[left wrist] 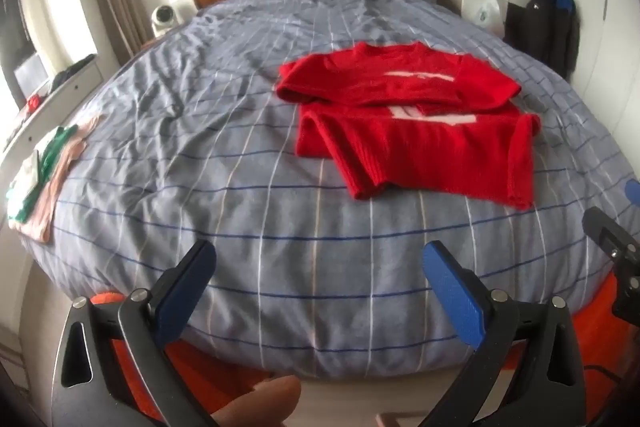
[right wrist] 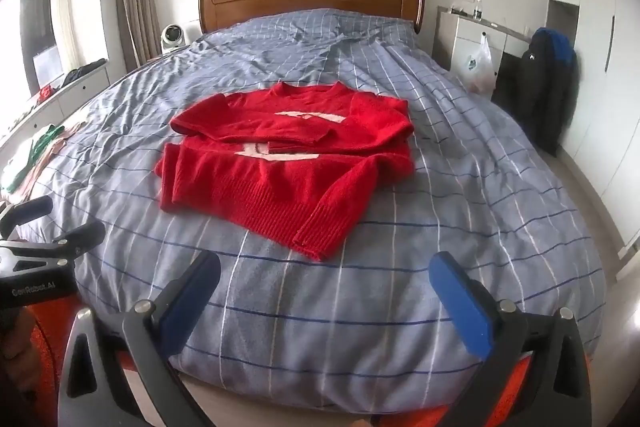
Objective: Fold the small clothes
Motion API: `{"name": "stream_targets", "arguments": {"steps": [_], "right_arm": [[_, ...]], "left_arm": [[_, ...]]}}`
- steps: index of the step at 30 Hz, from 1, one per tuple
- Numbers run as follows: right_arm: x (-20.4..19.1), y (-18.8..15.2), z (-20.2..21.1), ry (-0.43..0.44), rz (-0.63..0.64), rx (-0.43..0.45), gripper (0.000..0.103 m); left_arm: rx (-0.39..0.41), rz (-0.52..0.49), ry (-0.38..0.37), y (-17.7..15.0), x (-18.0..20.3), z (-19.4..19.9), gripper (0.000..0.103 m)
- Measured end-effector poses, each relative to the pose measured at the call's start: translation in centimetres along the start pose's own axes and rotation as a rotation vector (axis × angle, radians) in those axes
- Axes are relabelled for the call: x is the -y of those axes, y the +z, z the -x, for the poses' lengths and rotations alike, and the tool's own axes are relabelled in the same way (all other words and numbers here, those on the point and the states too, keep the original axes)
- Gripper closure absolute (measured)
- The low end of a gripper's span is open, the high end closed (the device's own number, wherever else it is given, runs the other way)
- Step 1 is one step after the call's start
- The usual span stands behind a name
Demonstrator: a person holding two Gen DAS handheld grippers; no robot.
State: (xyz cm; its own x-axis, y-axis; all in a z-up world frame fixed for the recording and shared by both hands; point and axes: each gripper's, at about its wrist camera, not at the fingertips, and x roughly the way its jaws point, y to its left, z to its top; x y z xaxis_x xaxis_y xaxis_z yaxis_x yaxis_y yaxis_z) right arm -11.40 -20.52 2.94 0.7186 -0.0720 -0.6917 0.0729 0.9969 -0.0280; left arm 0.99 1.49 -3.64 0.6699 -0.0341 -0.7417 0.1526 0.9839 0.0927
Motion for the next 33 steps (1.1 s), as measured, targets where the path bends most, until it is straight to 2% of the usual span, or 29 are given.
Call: {"name": "stream_targets", "arguments": {"steps": [7, 12, 28, 33], "right_arm": [[-0.61, 0.07, -0.32, -0.008, 0.006, 0.001, 0.000], [0.09, 0.29, -0.62, 0.003, 0.004, -0.031, 0.000], [-0.66, -0.32, -0.62, 0.003, 0.013, 0.031, 0.000], [-0.78, -0.41, -0.70, -0.006, 0.021, 0.021, 0.000]], "left_arm": [[-0.014, -0.008, -0.007, -0.21, 0.45, -0.17, 0.000], [-0.040, -0.004, -0.019, -0.45, 0.51, -0.63, 0.000], [-0.056, -0.008, -0.019, -0.83, 0.69, -0.82, 0.000], [-0.056, -0.007, -0.019, -0.83, 0.66, -0.83, 0.000]]}}
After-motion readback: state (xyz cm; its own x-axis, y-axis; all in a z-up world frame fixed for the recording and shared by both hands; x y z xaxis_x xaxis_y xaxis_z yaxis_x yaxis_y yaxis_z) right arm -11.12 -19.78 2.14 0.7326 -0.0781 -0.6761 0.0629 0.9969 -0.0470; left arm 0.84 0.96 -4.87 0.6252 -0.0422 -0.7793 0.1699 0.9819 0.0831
